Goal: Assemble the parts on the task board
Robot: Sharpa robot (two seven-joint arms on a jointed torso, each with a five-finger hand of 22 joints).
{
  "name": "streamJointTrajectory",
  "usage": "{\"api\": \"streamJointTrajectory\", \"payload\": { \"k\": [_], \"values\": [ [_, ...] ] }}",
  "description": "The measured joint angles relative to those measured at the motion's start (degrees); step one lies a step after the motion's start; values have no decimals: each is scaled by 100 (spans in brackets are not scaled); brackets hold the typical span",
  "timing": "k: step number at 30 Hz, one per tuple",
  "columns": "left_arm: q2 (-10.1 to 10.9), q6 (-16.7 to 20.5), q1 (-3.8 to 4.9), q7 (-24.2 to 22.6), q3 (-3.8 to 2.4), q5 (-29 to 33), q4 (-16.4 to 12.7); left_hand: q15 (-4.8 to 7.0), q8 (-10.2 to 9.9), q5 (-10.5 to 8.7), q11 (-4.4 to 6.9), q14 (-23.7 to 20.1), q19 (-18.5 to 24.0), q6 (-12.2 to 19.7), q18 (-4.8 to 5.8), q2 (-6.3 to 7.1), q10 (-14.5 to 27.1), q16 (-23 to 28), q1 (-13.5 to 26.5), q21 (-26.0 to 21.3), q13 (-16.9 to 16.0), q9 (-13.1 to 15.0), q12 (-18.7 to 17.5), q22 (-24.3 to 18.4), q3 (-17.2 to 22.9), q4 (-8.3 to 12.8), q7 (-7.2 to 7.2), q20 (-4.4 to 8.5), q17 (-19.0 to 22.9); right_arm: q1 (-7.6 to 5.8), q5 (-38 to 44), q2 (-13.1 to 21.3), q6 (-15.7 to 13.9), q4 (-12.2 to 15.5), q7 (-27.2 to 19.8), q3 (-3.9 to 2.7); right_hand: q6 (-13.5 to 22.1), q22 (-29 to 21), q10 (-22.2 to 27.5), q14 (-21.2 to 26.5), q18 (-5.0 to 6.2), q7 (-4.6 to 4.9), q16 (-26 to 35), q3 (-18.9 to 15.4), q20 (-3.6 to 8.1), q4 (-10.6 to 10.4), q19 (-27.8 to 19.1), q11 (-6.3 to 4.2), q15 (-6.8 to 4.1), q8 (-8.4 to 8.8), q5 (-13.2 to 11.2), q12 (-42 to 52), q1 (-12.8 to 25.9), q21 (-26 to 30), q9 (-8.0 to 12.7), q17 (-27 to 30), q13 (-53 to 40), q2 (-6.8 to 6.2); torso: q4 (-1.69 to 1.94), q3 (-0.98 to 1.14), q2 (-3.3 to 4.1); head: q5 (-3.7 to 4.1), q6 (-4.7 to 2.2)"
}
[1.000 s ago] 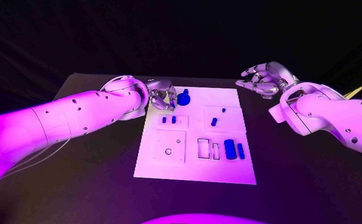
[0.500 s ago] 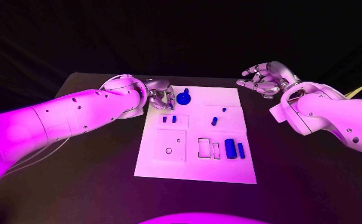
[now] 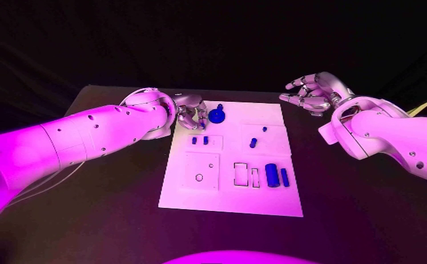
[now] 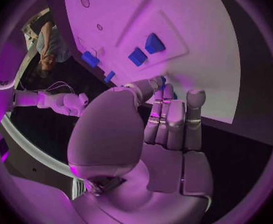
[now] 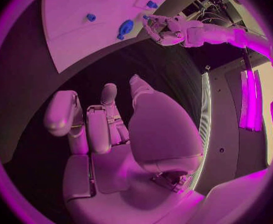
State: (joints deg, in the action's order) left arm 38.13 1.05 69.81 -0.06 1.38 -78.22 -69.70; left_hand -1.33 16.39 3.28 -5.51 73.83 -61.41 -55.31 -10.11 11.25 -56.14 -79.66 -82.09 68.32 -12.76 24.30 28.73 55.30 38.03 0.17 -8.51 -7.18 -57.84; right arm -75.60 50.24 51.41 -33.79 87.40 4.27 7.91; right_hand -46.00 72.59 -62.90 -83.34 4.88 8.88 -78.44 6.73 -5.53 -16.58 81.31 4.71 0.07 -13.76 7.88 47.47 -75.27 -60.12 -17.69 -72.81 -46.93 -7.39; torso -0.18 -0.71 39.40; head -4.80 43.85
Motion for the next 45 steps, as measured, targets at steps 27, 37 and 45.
{"api": "streamJointTrajectory", "payload": {
  "k": [27,37,45],
  "values": [
    [-53,-201,7,43,37,6,76,1,-34,0,18,-1,-1,-31,1,0,-24,0,1,0,-2,-5,-50,43,0,0,12,0,-1,1,0,-2,-1,1,1,0,0,0,9,0,0,0,0,0,0,0,0,-9,0,0,0,0,0,0,0,1,0,0,0,2,-1,4,16],
    [-69,-118,2,-7,56,20,81,2,-35,0,44,0,-1,-42,2,0,-108,0,1,0,7,-6,-84,52,0,0,20,0,-1,1,0,3,-1,-1,1,0,0,-4,10,0,0,0,0,0,0,0,0,-9,0,0,0,0,0,0,0,2,28,0,0,-1,-1,-7,16],
    [-76,-67,-3,-29,60,23,79,22,-35,0,30,62,-2,-63,102,0,-133,-1,1,1,9,-7,-84,62,0,0,21,1,-28,1,0,3,1,-1,3,0,0,-5,10,0,0,0,0,0,0,0,0,-9,0,0,0,-1,0,44,1,1,32,0,-3,-1,2,1,12]
  ]
}}
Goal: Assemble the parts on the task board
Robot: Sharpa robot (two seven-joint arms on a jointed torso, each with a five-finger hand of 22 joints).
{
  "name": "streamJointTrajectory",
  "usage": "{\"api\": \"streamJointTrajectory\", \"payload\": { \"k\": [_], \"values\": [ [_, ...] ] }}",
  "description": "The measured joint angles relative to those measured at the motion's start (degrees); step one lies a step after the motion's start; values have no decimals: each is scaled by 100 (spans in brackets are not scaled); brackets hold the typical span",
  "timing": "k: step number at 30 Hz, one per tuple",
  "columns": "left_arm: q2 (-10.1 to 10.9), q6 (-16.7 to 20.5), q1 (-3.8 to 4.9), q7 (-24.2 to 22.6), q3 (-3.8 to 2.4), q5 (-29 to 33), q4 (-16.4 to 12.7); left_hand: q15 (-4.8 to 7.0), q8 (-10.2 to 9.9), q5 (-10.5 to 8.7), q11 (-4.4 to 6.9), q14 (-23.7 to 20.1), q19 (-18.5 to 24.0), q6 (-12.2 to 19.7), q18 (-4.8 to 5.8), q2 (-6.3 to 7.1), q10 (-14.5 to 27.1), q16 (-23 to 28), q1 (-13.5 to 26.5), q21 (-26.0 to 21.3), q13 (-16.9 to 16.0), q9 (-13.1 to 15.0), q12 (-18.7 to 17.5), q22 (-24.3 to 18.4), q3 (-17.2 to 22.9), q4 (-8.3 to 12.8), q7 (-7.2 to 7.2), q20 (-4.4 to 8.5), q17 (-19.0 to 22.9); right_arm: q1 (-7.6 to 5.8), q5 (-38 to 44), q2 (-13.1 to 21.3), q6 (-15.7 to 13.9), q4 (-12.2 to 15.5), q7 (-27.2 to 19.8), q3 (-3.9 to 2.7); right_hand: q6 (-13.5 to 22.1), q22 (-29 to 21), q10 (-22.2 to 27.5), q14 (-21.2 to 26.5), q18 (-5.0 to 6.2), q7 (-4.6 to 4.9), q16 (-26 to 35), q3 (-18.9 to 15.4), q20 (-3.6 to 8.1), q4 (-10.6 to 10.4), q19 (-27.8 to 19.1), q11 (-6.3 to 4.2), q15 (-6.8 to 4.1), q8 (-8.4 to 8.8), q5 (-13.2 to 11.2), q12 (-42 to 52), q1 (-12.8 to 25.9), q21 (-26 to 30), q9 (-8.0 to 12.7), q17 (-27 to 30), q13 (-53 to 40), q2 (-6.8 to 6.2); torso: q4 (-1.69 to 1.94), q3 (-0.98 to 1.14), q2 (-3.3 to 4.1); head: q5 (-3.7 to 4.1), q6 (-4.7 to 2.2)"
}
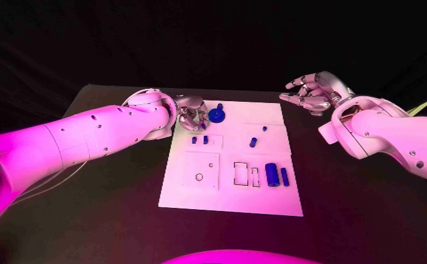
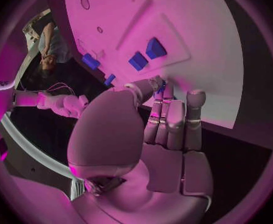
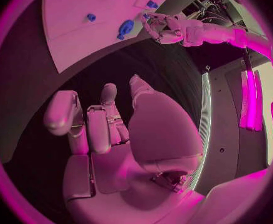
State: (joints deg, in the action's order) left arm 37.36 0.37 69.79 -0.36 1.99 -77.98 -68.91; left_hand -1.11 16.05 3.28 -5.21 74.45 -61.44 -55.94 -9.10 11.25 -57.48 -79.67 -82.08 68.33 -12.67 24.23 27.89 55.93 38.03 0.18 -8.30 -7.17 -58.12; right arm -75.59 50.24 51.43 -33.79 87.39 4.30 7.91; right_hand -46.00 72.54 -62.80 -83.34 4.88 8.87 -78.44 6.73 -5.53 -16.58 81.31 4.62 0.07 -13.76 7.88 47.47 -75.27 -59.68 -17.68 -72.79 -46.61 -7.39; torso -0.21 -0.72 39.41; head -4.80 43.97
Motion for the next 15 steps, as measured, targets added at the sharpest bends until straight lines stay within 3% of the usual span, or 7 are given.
{"api": "streamJointTrajectory", "payload": {
  "k": [15],
  "values": [
    [-4,-114,6,48,-7,-81,-3,19,-32,0,-2,20,0,-1,29,0,-2,0,0,0,0,0,0,-1,-1,0,1,0,1,0,0,-1,11,-6,8,0,0,0,0,0,0,0,0,0,0,0,0,0,0,0,0,0,0,0,0,0,1,0,1,3,-2,14,17]
  ]
}}
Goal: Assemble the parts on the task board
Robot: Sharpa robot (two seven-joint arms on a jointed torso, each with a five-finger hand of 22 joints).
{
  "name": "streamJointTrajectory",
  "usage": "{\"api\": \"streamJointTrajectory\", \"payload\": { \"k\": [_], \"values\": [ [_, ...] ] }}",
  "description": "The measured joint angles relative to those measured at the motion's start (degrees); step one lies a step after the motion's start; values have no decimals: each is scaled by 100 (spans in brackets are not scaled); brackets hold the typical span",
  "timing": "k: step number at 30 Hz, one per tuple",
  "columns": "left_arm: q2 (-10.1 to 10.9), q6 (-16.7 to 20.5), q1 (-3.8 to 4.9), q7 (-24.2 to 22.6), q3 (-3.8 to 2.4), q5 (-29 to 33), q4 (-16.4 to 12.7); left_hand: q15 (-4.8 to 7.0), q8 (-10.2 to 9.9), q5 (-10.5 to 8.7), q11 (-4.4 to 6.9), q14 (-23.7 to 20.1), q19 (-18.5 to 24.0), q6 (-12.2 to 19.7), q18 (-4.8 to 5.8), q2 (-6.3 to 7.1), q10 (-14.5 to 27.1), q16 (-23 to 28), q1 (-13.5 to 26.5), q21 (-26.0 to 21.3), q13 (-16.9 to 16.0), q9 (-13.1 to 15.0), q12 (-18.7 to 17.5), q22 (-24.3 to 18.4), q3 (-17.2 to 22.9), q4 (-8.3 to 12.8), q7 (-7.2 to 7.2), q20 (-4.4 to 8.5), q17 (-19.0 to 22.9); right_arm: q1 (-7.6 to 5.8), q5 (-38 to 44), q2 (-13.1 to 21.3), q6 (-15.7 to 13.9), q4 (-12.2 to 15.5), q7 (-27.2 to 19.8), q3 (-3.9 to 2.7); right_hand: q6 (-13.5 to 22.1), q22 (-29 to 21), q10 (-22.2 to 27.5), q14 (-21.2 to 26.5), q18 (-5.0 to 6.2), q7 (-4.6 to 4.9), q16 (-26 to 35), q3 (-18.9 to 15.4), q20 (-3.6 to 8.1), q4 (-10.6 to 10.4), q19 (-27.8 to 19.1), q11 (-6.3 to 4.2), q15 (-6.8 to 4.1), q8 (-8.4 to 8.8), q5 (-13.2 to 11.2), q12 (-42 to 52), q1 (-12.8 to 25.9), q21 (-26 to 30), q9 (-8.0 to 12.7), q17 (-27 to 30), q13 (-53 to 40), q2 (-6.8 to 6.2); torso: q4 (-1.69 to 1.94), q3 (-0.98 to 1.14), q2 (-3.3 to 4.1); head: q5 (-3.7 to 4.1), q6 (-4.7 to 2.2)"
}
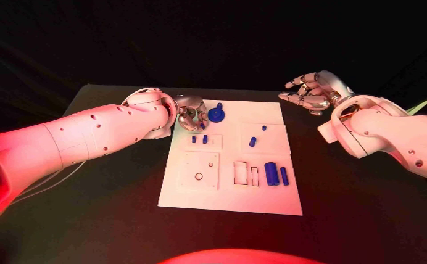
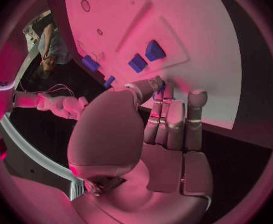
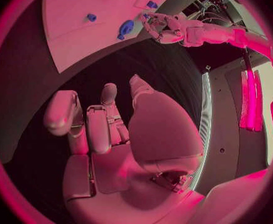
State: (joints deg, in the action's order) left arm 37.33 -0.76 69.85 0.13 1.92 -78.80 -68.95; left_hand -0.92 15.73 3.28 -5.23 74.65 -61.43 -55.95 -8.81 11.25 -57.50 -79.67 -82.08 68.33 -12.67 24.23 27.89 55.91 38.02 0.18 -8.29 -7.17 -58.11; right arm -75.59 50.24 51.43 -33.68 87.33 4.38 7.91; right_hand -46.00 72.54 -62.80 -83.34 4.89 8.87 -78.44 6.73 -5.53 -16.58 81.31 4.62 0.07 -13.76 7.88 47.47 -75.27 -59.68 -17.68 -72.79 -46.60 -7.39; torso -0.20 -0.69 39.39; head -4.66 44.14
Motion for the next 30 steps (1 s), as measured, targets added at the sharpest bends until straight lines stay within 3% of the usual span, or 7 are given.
{"api": "streamJointTrajectory", "payload": {
  "k": [7,14,25,27,30],
  "values": [
    [-11,11,-1,1,0,-146,-3,0,-44,0,39,-2,3,5,0,2,-78,0,137,-5,-7,0,-46,-10,0,-2,0,-1,1,0,0,1,1,0,6,0,0,-7,0,0,0,0,0,0,0,0,0,0,0,0,0,0,0,0,1,4,25,0,5,-2,-3,4,6],
    [-13,70,-6,-19,6,-188,5,0,-110,0,32,-2,3,5,0,135,-151,0,271,-12,-13,1,-96,-76,0,-4,0,-2,4,1,0,1,3,0,6,0,0,-11,0,0,0,0,0,0,0,0,0,0,0,0,0,-1,0,0,3,4,31,0,3,-2,-4,7,-9],
    [-11,117,-6,-33,6,-183,12,-1,-112,0,32,-2,4,5,0,136,-152,0,272,-12,-19,1,-95,-74,-1,-5,0,-2,2,3,1,0,11,-4,1,0,0,-26,0,0,0,0,0,0,0,0,0,0,0,-1,0,-1,0,0,4,5,35,0,-2,-1,-1,14,-13],
    [-9,103,-6,-31,6,-181,13,-1,-189,0,32,-2,4,5,0,136,-152,0,272,-12,-21,1,-95,-74,-141,-143,0,-2,2,4,1,2,11,-6,4,0,0,-26,0,0,0,0,0,0,0,0,0,0,0,0,0,-1,0,0,4,5,36,0,-2,-1,1,16,-12],
    [-8,64,-6,-25,6,-181,13,-1,-234,1,32,0,2,6,-1,211,-152,-2,347,-12,-25,1,-96,-74,-142,-144,0,-1,1,4,1,5,10,-8,9,0,0,-35,0,0,0,0,0,0,0,0,0,0,0,-1,0,-1,0,0,4,7,41,0,-2,-3,1,16,-9]
  ]
}}
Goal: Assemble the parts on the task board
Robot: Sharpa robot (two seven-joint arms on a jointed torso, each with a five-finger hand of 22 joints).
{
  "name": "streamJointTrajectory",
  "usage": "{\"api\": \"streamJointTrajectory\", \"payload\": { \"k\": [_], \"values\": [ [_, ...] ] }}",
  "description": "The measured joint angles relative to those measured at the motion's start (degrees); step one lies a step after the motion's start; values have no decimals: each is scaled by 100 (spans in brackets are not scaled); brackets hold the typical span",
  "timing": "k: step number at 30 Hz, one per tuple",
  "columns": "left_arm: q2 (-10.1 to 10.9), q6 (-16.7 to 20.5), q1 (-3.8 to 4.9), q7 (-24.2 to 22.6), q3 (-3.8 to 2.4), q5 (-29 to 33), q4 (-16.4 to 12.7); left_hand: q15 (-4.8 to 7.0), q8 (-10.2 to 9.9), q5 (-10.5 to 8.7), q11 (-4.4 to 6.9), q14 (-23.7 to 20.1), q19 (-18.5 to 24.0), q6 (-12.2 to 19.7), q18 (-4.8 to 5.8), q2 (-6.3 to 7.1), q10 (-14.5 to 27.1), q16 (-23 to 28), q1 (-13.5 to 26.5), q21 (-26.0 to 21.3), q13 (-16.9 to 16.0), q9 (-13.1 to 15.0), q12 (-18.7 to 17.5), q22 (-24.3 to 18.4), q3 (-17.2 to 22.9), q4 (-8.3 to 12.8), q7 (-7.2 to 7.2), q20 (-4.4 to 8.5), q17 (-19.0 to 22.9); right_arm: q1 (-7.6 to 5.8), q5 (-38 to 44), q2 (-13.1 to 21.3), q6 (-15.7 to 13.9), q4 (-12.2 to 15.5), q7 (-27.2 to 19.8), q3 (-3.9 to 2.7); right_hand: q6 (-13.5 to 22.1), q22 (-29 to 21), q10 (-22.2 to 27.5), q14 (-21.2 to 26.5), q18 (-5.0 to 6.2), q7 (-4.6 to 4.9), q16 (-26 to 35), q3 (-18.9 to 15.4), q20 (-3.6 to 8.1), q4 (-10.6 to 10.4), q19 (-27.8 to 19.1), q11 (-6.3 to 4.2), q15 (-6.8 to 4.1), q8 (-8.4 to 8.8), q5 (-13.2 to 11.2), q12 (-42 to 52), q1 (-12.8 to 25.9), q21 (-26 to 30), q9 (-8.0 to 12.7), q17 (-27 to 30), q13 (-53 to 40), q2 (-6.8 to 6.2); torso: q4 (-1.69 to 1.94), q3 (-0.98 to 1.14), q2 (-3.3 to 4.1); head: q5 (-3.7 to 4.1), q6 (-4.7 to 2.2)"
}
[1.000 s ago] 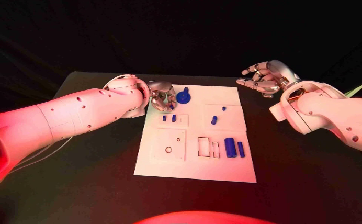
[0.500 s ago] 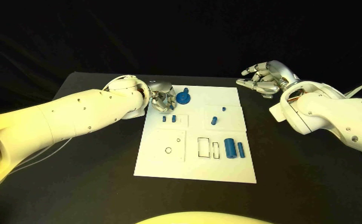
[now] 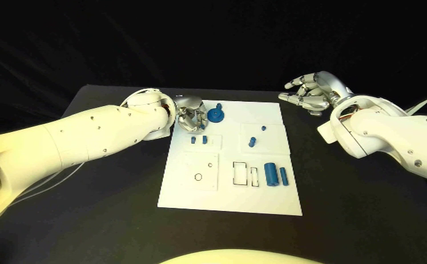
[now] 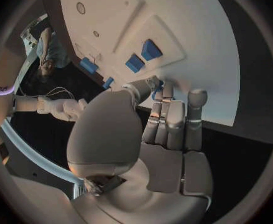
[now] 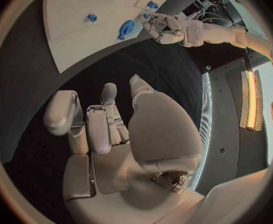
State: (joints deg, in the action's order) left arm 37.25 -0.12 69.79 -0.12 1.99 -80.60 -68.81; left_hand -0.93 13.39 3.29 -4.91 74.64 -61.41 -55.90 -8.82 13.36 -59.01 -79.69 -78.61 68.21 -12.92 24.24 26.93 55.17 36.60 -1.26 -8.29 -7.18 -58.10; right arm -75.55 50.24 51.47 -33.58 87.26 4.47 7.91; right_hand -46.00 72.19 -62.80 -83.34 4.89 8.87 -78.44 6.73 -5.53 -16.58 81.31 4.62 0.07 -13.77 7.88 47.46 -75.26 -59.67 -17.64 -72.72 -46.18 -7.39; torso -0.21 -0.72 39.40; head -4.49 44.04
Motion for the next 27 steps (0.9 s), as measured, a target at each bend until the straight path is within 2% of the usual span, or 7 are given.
{"api": "streamJointTrajectory", "payload": {
  "k": [9,13,14,27],
  "values": [
    [8,-84,2,28,0,-11,2,0,-30,0,0,0,0,30,0,0,0,-64,0,0,-3,-3,-19,0,0,0,26,0,-1,0,-2,-1,24,-9,5,0,0,-2,0,0,0,0,0,0,0,0,0,0,0,0,0,0,0,0,1,1,2,0,1,0,-1,14,4],
    [11,-98,2,37,-1,-14,2,0,-30,0,0,1,0,72,0,0,0,-64,0,0,-5,-3,-19,0,0,-1,-8,0,-1,1,-3,-2,27,-10,5,0,0,-2,0,0,0,0,0,0,0,0,0,0,0,-1,0,0,0,0,0,1,2,0,2,1,-2,15,5],
    [12,-98,2,39,-1,-15,2,0,-30,0,0,0,0,72,0,1,0,-64,0,0,-6,-3,-19,0,0,-1,-8,0,-1,2,-3,-2,27,-11,6,0,0,-2,0,0,0,0,0,0,0,0,0,0,0,-90,0,0,0,0,1,1,2,0,2,2,-2,14,7],
    [21,-45,0,51,0,-18,14,0,-30,0,1,0,0,72,0,0,-1,-64,0,-44,-40,-2,-19,0,0,-1,-8,0,0,2,-4,-2,24,-11,6,0,0,-8,0,0,0,0,0,0,0,0,0,0,0,-87,0,0,0,0,1,7,6,0,3,2,-2,4,2]
  ]
}}
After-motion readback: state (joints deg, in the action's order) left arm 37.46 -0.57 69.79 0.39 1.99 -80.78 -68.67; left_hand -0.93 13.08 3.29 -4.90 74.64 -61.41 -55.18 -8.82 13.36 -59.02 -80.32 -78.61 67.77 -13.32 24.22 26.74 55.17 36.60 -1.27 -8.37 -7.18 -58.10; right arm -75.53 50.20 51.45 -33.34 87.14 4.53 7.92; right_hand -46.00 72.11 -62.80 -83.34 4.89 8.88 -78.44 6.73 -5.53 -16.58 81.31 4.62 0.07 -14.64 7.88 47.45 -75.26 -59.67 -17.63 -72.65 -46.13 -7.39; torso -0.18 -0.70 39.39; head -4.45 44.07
